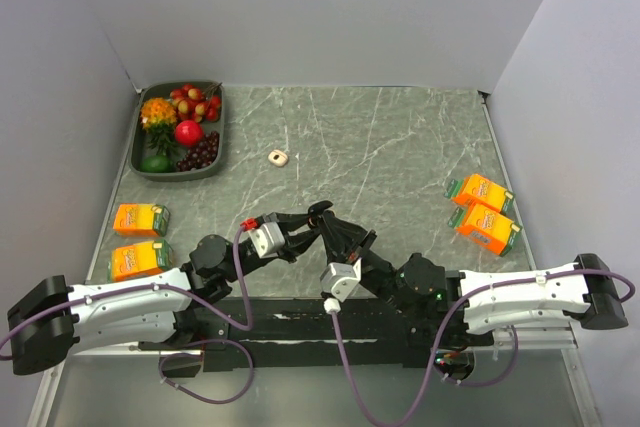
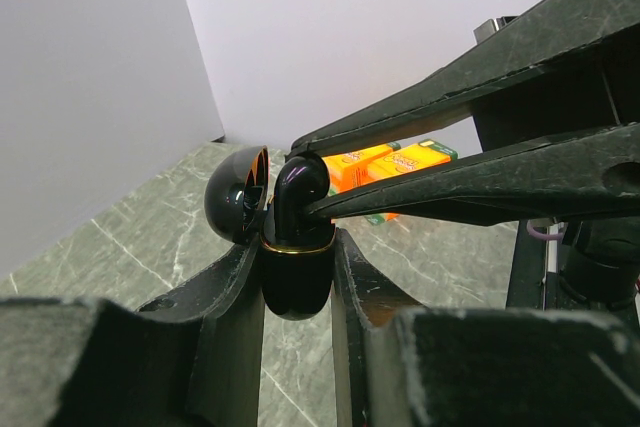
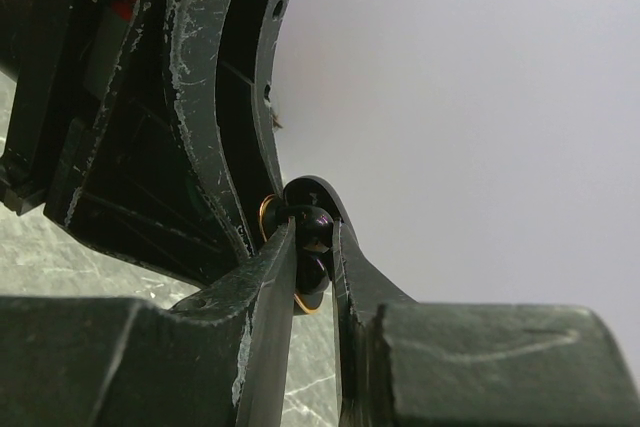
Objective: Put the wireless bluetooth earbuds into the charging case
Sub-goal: Place the earbud in the charging case.
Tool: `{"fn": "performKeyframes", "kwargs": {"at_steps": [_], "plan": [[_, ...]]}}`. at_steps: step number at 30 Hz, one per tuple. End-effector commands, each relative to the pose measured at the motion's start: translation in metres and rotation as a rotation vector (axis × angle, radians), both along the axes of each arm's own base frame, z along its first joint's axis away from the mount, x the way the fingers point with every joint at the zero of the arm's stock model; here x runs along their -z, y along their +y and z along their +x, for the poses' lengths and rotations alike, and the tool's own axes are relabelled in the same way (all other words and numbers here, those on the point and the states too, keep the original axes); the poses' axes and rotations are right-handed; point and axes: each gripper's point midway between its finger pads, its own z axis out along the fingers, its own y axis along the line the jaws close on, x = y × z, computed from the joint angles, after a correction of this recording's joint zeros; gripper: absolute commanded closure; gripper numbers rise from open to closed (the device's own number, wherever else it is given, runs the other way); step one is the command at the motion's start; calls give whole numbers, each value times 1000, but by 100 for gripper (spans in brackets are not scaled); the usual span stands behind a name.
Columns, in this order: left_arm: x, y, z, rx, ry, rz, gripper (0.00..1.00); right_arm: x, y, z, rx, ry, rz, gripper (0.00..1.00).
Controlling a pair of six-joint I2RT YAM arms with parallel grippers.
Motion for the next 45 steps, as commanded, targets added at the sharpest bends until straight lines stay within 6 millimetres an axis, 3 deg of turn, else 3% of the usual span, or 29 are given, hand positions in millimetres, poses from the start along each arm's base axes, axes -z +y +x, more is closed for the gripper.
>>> {"fn": "performKeyframes", "kwargs": {"at_steps": [1, 17, 26, 29, 31, 34, 36, 45], "plan": [[-40, 11, 2, -37, -66, -133, 99, 4, 14, -20, -105, 26, -13, 79], [-40, 15, 8, -70, -54, -147, 99, -5, 8, -18, -73, 15, 36, 63], [-39, 14, 7, -64, -52, -145, 99, -37, -12, -14, -40, 22, 184, 60], [-38, 14, 6, -60, -49, -146, 99, -57, -22, -14, -52, 66, 277, 63], [-38, 14, 6, -62, -46, -144, 99, -63, -26, -14, -58, 87, 302, 71], [-38, 15, 7, -65, -46, -146, 99, -77, -27, -15, -68, 139, 343, 86], [-38, 14, 7, -62, -47, -145, 99, -72, -21, -15, -72, 174, 315, 98], [-37, 15, 6, -60, -46, -146, 99, -84, 5, -32, -195, 321, 324, 100]]}}
